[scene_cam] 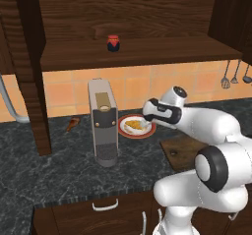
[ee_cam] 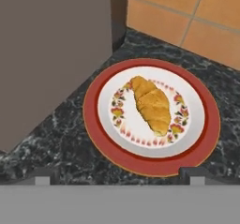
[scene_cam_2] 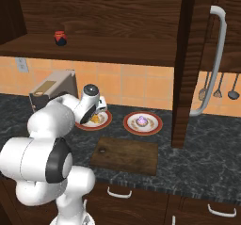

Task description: From the different types of pastries on the counter, select a croissant and place it on the cutting board. Then retrieve a jar of jam from the cabinet and place it alongside the croissant on the cutting board.

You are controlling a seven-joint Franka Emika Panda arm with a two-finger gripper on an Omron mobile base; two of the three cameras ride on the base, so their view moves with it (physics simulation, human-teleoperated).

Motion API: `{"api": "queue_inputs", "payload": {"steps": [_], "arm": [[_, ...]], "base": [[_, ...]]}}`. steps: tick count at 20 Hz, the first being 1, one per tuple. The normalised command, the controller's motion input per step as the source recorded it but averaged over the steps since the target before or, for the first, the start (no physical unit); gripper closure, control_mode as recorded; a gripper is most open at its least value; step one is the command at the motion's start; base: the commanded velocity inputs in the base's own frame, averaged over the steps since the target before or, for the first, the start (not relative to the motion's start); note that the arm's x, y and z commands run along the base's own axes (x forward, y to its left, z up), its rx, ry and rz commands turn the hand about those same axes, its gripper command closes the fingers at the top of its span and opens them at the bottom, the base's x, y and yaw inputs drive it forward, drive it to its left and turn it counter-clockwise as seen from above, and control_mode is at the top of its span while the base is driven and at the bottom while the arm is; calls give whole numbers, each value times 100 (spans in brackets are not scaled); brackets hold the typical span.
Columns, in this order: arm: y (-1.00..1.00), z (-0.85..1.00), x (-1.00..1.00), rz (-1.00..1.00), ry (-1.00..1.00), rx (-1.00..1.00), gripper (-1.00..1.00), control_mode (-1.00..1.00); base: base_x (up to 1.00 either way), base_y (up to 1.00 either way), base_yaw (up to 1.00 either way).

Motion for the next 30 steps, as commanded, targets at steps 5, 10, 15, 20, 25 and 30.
{"api": "queue_inputs", "payload": {"steps": [5,10,15,20,25,30], "arm": [[7,-1,19,0,1,-2,-100,-100],[15,-1,69,0,5,-4,-100,-100],[0,-17,27,0,-1,0,-100,-100],[0,-32,46,0,-5,0,-100,-100],[0,-44,8,0,0,0,-100,-100],[0,-29,7,0,4,0,-100,-100]], "base": [[0,0,0],[0,0,0],[0,0,0],[0,0,0],[0,0,0],[0,0,0]]}}
